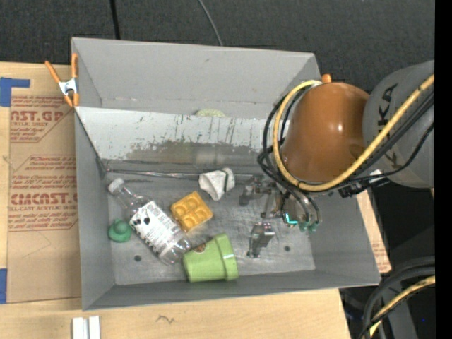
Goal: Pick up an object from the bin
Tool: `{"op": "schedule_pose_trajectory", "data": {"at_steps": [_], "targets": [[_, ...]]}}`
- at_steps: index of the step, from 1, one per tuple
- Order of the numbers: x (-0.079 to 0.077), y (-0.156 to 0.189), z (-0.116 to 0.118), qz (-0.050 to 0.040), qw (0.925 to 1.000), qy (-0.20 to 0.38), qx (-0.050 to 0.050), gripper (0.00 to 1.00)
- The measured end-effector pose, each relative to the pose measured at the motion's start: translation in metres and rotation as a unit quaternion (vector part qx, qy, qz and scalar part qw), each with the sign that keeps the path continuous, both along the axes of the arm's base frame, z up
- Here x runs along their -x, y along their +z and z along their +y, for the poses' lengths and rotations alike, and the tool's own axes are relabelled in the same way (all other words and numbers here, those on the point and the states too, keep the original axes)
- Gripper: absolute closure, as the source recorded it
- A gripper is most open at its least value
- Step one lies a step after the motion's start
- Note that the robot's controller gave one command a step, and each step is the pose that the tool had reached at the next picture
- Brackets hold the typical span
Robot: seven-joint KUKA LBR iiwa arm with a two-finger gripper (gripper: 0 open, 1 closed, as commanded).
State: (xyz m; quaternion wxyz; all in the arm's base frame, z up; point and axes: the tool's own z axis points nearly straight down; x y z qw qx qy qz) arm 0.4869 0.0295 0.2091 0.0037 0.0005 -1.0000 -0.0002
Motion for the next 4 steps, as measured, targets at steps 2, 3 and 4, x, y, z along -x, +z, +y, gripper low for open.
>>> {"op": "schedule_pose_trajectory", "data": {"at_steps": [2, 3, 4], "targets": [[-0.014, -0.041, 0.007, -0.0080, 0.9996, 0.026, 0.000, 0.00], [-0.032, -0.073, 0.001, -0.0027, 0.9921, 0.126, -0.001, 0.00], [-0.026, -0.097, 0.018, -0.0048, 0.9774, 0.212, 0.000, 0.00]]}}
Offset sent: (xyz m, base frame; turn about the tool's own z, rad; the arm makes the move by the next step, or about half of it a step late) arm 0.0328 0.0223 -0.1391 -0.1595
